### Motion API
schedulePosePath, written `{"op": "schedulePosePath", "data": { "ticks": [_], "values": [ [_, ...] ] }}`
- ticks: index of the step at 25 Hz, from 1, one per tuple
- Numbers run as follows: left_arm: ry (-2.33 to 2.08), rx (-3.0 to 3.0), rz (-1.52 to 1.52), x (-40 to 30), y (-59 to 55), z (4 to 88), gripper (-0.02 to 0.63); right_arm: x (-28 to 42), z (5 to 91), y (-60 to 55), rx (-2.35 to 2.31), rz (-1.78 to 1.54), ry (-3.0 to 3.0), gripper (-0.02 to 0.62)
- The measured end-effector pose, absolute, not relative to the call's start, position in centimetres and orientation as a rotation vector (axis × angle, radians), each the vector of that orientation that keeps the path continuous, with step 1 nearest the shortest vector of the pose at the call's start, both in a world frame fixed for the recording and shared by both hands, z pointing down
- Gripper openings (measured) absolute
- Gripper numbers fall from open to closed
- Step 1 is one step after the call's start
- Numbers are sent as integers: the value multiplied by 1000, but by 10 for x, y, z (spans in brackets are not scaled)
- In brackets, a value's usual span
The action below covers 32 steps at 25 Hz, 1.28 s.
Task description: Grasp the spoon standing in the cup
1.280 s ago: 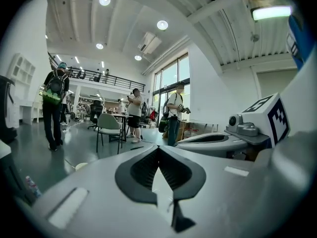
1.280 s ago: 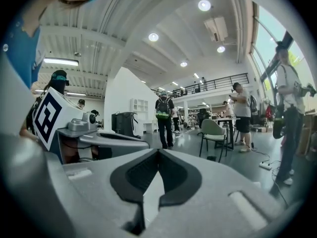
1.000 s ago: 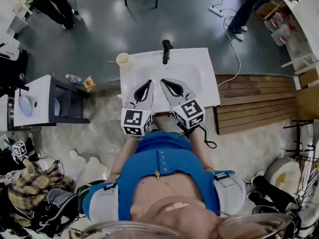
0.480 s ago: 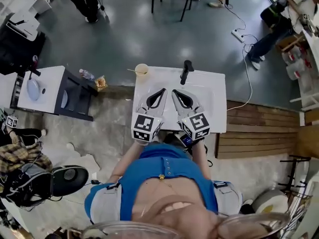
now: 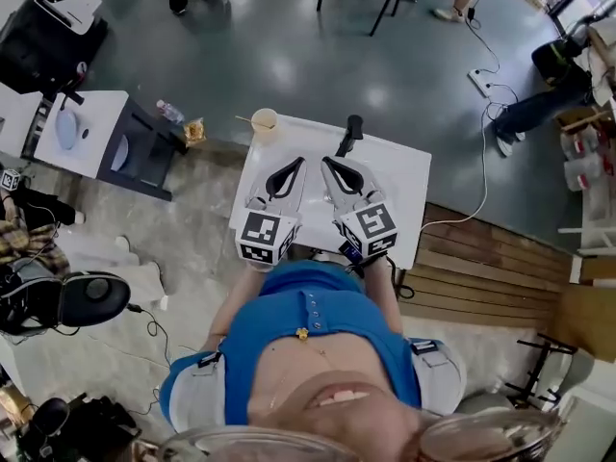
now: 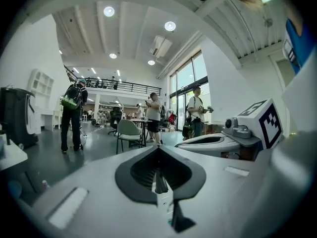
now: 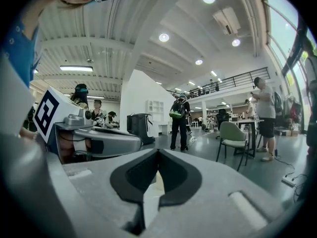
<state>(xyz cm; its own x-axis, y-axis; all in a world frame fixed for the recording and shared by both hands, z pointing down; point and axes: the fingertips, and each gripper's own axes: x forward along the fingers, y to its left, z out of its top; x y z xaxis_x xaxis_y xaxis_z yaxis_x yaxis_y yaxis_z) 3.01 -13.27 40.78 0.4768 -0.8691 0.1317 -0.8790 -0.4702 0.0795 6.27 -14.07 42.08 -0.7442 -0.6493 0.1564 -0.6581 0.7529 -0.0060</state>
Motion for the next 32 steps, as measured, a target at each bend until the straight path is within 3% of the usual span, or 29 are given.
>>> {"op": "schedulePosePath", "data": {
  "ticks": [15, 32],
  "values": [
    [-1530, 2523, 264, 20, -155, 440, 1, 50, 446, -156, 969, 165, -2799, 3],
    [-1237, 2636, 432, -93, -185, 483, 2, -49, 474, -183, 1193, 275, -2677, 3]
  ]
}}
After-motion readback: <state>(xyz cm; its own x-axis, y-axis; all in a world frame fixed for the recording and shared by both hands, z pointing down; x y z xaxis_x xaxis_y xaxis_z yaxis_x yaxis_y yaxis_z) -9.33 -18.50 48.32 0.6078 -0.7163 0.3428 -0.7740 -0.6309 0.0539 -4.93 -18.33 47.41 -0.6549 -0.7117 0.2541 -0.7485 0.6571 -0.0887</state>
